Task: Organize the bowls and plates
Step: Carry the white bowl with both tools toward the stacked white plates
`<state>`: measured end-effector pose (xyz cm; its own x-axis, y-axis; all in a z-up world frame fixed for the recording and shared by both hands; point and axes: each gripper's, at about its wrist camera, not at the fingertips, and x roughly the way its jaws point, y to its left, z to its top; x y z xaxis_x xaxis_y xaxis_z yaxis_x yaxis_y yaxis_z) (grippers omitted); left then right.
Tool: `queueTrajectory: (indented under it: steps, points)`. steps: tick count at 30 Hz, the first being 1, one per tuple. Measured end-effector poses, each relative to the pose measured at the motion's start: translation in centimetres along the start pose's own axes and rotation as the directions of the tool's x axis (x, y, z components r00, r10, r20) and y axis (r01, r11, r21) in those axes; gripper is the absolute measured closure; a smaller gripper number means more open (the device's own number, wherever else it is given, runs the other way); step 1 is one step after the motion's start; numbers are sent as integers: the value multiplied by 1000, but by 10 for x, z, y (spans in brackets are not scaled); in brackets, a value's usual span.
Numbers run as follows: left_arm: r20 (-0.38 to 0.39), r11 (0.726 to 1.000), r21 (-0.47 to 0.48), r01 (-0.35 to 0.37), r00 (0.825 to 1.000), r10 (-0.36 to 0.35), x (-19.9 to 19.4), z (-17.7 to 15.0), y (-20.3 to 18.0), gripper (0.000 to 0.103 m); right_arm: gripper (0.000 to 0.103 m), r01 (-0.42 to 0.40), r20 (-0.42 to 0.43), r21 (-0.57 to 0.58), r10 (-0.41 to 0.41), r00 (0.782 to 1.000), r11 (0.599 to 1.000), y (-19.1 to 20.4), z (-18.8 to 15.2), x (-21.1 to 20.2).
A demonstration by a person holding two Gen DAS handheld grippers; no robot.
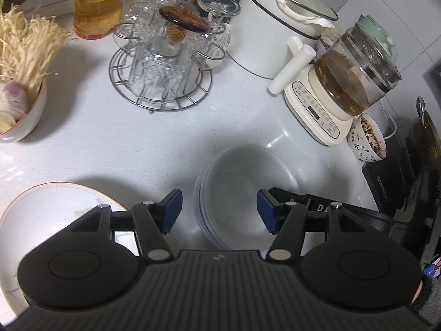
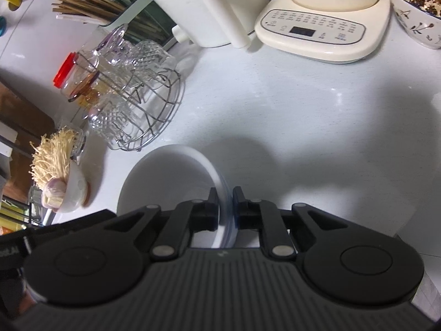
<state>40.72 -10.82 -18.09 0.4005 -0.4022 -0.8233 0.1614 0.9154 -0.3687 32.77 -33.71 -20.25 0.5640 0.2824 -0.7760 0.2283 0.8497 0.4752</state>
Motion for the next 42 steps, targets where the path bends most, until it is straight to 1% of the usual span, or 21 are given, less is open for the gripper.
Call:
queueTrajectory:
  steps: [7,15,16,19,23,24,26,28,36,39,42]
  points:
    - [-15,1000,1,28,999,-28,14,-3,-9,38,90,18,7,5,-18,1000,1000,-13,1,-9]
    - [-76,999,-13,35,996,-36,37,-10,-14,39,90,13,0,22,-13,1000,1000,-20,-2,-12]
    - [-82,999,-13,33,996,-34,39,-10,-14,40,90,12,1,24,-12,1000,1000,-20,-2,-12]
    - [-83,1000,-7,22,996,-22,42,-14,-13,48,90,11,2,24,-11,1000,1000,-20,-2,-12]
    - [-106,999,-35,31,994,-35,49,-16,-8,62,90,9,4,23,-9,1000,1000,-20,-2,-11]
    - [-109,999,-38,31,993,-35,50,-17,-7,64,90,8,5,24,-8,1000,1000,-20,-2,-11]
    - [-108,999,-34,22,994,-25,51,-17,-5,72,90,8,7,23,-8,1000,1000,-20,-3,-11]
    - [-107,999,-30,16,994,-19,51,-18,-3,78,90,11,9,22,-11,1000,1000,-20,-3,-12]
    - [-94,1000,-25,10,995,-12,42,-21,2,80,90,8,9,2,-8,1000,1000,-14,-9,-14]
    - [-78,999,-30,13,997,-15,31,-22,2,80,90,1,15,-3,-1,1000,1000,-10,-11,-20]
    - [-58,1000,-17,22,998,-23,18,-24,-1,80,90,1,40,-30,0,999,1000,-2,-13,-31]
